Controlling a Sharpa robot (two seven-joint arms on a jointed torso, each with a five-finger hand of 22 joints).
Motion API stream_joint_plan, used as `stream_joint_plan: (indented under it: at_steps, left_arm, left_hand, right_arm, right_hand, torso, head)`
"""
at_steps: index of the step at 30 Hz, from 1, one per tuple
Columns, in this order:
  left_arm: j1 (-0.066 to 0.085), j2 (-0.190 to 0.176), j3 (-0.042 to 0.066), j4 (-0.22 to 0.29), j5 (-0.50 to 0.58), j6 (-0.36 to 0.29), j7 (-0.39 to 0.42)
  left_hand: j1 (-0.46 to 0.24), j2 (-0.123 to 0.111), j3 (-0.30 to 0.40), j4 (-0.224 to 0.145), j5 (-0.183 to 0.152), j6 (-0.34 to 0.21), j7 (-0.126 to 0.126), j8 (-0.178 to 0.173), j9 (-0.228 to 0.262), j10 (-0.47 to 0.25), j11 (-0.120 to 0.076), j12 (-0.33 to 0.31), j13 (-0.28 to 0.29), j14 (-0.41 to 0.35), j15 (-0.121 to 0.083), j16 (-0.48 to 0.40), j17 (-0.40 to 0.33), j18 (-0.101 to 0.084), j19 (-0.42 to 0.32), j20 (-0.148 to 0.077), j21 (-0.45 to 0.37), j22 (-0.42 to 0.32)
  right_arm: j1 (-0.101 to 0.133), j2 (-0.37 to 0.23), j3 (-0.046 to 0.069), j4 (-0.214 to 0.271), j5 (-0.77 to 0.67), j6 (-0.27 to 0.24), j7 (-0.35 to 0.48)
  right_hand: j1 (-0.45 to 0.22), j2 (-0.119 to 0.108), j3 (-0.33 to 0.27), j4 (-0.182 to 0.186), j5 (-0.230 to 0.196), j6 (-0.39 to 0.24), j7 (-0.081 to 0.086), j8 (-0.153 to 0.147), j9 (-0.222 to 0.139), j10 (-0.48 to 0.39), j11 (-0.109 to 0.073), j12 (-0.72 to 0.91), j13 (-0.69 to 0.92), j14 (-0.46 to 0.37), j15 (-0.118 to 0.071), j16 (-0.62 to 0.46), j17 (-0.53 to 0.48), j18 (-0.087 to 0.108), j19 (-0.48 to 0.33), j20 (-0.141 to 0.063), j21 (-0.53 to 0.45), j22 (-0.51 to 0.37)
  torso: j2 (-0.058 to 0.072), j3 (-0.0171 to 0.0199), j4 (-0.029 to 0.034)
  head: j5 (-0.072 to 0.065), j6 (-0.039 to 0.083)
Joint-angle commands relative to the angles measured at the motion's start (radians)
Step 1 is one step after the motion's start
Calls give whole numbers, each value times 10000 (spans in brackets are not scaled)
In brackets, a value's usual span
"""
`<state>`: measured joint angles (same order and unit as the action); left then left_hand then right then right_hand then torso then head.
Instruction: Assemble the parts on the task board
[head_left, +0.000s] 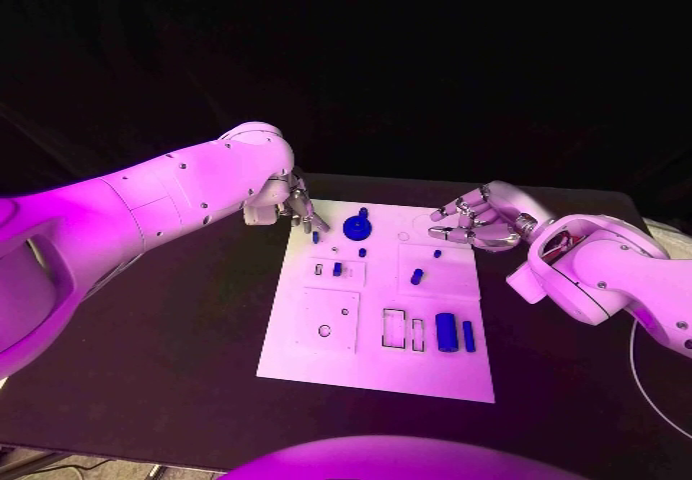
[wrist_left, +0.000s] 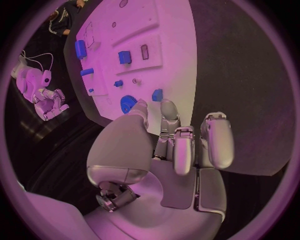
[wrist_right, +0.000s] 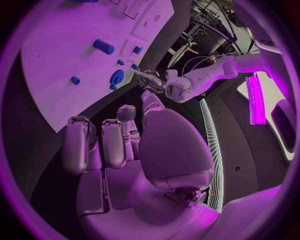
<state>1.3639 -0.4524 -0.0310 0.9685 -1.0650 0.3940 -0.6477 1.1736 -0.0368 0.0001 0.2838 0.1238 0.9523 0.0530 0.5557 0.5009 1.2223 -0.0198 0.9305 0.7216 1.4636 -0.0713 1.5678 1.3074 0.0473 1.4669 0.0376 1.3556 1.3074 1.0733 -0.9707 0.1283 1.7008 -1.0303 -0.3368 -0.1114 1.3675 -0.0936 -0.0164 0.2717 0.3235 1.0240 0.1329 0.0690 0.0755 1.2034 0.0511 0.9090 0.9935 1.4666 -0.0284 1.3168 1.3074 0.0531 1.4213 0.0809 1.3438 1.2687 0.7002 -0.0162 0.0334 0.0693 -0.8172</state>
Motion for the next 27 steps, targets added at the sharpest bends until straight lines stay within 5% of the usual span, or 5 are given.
stream_joint_plan:
  at_steps: [1, 27]
  left_arm:
    - [-15, 55, 2, -13, -110, 390, 83]
    - [-40, 161, 1, -42, 12, 548, -7]
  left_hand:
    - [115, 77, -49, -36, 18, 76, -26, 66, 32, 107, -3, 129, 114, 1072, -83, 30, 2634, 58, 203, -61, 63, 1043]
    - [638, 300, 61, -161, 32, 103, -85, 159, 165, 171, -57, 248, 182, 1072, -125, 30, 2634, 41, 232, -106, 117, 1106]
  right_arm:
    - [-7, 17, 1, 4, -101, 51, 102]
    - [-8, 60, 1, -22, -101, 110, 134]
  right_hand:
    - [97, 18, -39, -4, 35, 2, 25, 31, 17, -71, -17, -17, -14, 444, 20, -47, 118, 175, -69, -19, -47, -8]
    - [115, 30, -48, -6, 82, 2, 26, 31, 17, -78, -17, -20, -22, 443, 20, -54, 115, 181, -81, -20, -69, -34]
  torso:
    - [-7, 0, -4]
    - [3, -1, -7]
  head:
    - [21, -13]
    - [44, -67]
